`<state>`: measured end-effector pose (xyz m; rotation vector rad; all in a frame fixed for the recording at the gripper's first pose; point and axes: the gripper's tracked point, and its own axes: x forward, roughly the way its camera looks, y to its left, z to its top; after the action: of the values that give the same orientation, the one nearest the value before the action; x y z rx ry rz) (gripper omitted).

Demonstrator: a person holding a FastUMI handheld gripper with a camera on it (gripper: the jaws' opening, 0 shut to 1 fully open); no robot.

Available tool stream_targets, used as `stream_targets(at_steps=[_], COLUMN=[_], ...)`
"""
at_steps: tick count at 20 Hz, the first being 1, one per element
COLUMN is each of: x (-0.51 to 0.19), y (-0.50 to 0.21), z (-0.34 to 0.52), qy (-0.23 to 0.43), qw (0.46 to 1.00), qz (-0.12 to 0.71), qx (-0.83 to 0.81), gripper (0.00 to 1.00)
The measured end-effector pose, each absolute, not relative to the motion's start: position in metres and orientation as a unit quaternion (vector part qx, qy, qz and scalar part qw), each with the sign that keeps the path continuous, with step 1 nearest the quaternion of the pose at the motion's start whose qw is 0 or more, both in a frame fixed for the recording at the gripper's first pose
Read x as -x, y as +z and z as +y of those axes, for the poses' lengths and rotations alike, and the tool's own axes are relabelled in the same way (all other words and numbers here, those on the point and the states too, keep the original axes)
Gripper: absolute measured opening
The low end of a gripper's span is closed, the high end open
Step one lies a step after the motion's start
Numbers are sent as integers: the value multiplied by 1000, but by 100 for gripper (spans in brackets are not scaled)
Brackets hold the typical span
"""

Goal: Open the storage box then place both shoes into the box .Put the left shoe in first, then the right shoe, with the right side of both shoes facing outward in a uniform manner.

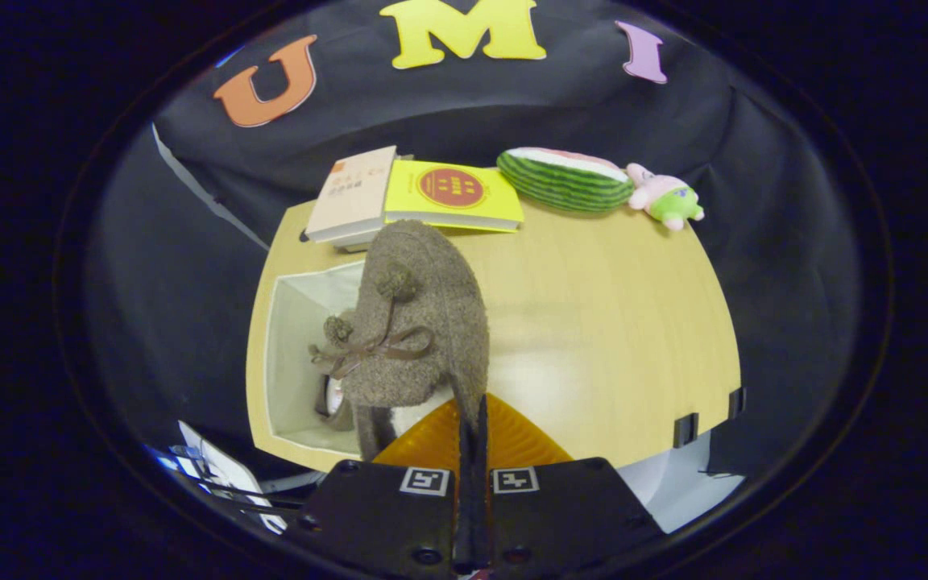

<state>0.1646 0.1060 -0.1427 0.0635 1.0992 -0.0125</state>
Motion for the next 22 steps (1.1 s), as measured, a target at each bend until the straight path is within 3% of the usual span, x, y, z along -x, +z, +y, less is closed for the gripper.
stream_targets(at_steps=[6,17,22], x=[-176,-197,-201], y=[-171,-209,-152], z=[194,215,202], qy=[28,24,26], qw=[856,867,919], qz=[509,482,390], qx=[-91,-121,-61], gripper=[6,9,100])
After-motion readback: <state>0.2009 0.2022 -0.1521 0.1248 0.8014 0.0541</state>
